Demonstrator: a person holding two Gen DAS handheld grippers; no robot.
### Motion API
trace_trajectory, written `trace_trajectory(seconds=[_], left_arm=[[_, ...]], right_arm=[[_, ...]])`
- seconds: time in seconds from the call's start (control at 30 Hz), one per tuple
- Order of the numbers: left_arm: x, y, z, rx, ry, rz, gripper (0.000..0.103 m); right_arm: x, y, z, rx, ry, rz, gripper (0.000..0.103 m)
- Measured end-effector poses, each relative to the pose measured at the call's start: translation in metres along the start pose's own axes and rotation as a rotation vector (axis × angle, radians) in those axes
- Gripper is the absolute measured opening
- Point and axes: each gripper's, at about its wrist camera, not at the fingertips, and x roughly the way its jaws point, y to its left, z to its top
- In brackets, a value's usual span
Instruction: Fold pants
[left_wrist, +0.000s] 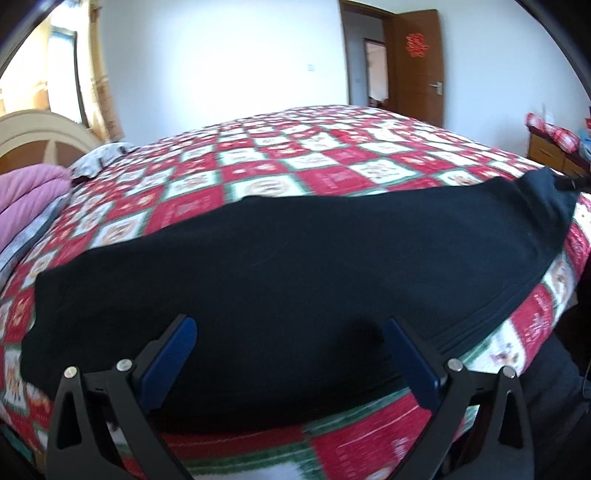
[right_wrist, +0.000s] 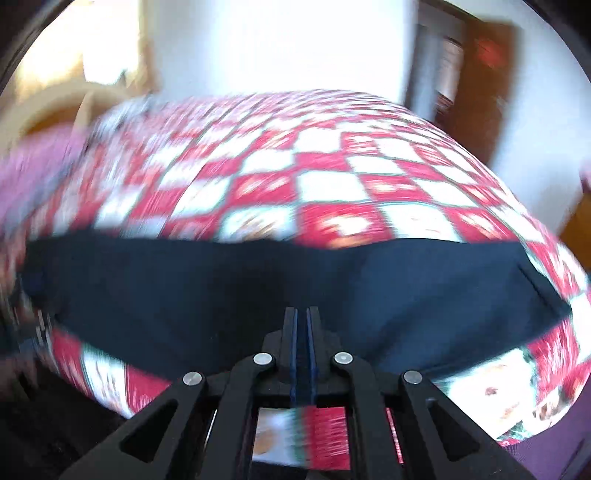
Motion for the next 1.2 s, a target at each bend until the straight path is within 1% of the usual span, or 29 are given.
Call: trace_trajectory(seconds=[0.03, 0.1, 0.17, 0.23, 0.33, 0.4, 0.47, 0.6, 0.67, 0.73, 0.77, 0.8, 0.83, 0.93, 1.0, 1.03, 1.07, 1.1, 1.13, 1.2], left_arm=[[0.003, -0.005, 0.003, 0.011, 0.004, -0.012, 0.103], [0.007, -0.009, 0.006, 0.017, 0.003, -0.016, 0.103], [0.012, -0.010, 0.007, 0.001, -0.003, -0.010, 0.103], [0.017, -0.006, 0.005, -0.038, -0.009, 0.002, 0.103], [0.017, -0.002, 0.001, -0.073, -0.029, 0.001, 0.103], [0.016, -0.002, 0.000, -0.061, -0.038, 0.014, 0.103], [0.015, -0.001, -0.002, -0.063, -0.048, 0.018, 0.103], [0.015, 0.002, -0.005, -0.082, -0.065, 0.016, 0.103], [0.015, 0.002, -0.006, -0.081, -0.068, 0.017, 0.103], [0.014, 0.002, -0.006, -0.080, -0.069, 0.018, 0.103], [0.014, 0.002, -0.006, -0.079, -0.070, 0.018, 0.103], [0.014, 0.002, -0.006, -0.080, -0.070, 0.018, 0.103], [0.014, 0.002, -0.006, -0.079, -0.071, 0.019, 0.103], [0.014, 0.002, -0.007, -0.079, -0.074, 0.019, 0.103], [0.014, 0.002, -0.008, -0.080, -0.079, 0.019, 0.103], [0.013, 0.002, -0.008, -0.080, -0.081, 0.019, 0.103], [0.013, 0.002, -0.009, -0.080, -0.082, 0.018, 0.103], [0.012, 0.003, -0.009, -0.080, -0.085, 0.017, 0.103], [0.012, 0.003, -0.010, -0.081, -0.087, 0.016, 0.103], [0.011, 0.003, -0.011, -0.083, -0.090, 0.013, 0.103]], right_arm=[[-0.006, -0.033, 0.004, 0.110, -0.031, 0.003, 0.034], [-0.015, -0.076, 0.005, 0.250, -0.071, -0.022, 0.058], [-0.031, -0.126, 0.002, 0.402, -0.138, -0.060, 0.058], [-0.045, -0.166, -0.001, 0.522, -0.183, -0.061, 0.058], [-0.054, -0.200, -0.005, 0.608, -0.200, -0.042, 0.058], [-0.054, -0.213, -0.007, 0.629, -0.195, -0.042, 0.058], [-0.050, -0.222, -0.010, 0.651, -0.172, -0.028, 0.058], [-0.039, -0.230, -0.014, 0.671, -0.143, 0.035, 0.058], [-0.032, -0.231, -0.018, 0.673, -0.126, 0.059, 0.057], [-0.029, -0.230, -0.019, 0.667, -0.133, 0.077, 0.056], [-0.028, -0.229, -0.019, 0.660, -0.134, 0.089, 0.054], [-0.026, -0.227, -0.018, 0.654, -0.130, 0.104, 0.050], [-0.023, -0.225, -0.019, 0.645, -0.130, 0.113, 0.047], [-0.015, -0.220, -0.020, 0.602, -0.144, 0.090, 0.044], [-0.012, -0.222, -0.022, 0.600, -0.161, 0.098, 0.044], [-0.011, -0.223, -0.023, 0.605, -0.176, 0.108, 0.041], [-0.011, -0.224, -0.023, 0.607, -0.181, 0.104, 0.035], [-0.011, -0.225, -0.024, 0.609, -0.184, 0.087, 0.016], [-0.012, -0.228, -0.025, 0.619, -0.191, 0.089, 0.012], [-0.015, -0.231, -0.026, 0.648, -0.217, 0.144, 0.012]])
